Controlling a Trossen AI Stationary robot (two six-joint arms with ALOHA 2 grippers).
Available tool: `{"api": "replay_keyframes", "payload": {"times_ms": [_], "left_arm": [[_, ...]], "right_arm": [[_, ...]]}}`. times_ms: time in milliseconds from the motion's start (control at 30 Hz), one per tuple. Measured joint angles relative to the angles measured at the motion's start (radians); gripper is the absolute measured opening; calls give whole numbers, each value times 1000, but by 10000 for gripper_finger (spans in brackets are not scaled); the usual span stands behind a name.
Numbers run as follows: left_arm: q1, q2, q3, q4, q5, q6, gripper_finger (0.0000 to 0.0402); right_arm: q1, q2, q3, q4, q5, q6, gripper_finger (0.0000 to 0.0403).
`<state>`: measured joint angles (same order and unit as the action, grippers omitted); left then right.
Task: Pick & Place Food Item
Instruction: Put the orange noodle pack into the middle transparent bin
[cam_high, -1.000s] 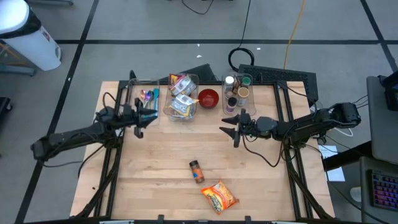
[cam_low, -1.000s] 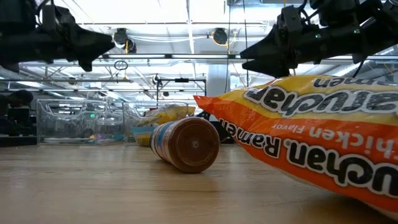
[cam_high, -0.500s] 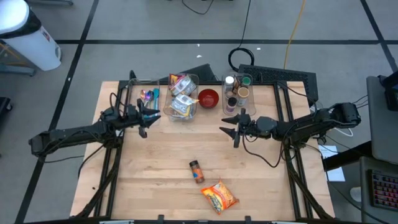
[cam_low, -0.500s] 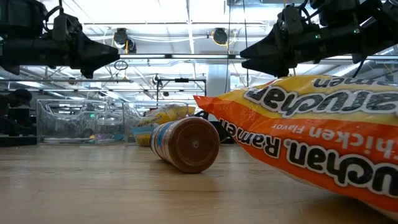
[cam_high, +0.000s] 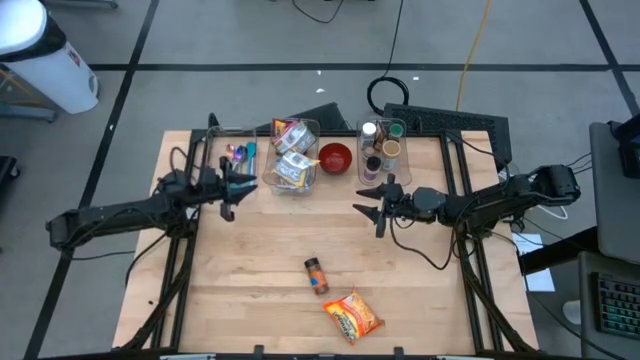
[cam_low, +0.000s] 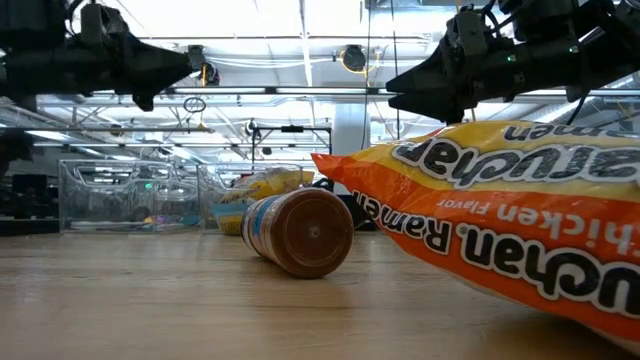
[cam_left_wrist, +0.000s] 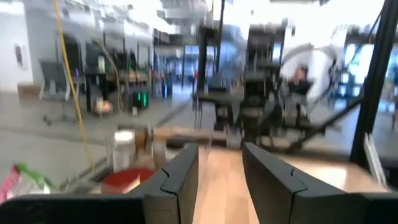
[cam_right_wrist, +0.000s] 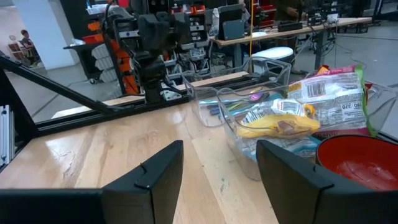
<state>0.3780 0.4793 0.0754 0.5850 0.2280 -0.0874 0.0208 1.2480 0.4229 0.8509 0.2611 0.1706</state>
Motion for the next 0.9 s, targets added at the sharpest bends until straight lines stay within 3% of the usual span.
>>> {"api": "replay_keyframes", "payload": {"times_ms": [300,567,700,900], "left_arm": [[-131,191,240,-409,-58,90,131],[-308,405,352,-454,-78,28,131],[-408,475,360,-443,-161,-43,131],[-553,583,360,-321,-290,-134,131]], "right_arm": [[7,0,0,-10,-15,-55,194],[8,0,59,-60,-218,-134,194],[8,0,147,-220,-240,-166,200],[61,0,359,-653,-241,-224,245]]}}
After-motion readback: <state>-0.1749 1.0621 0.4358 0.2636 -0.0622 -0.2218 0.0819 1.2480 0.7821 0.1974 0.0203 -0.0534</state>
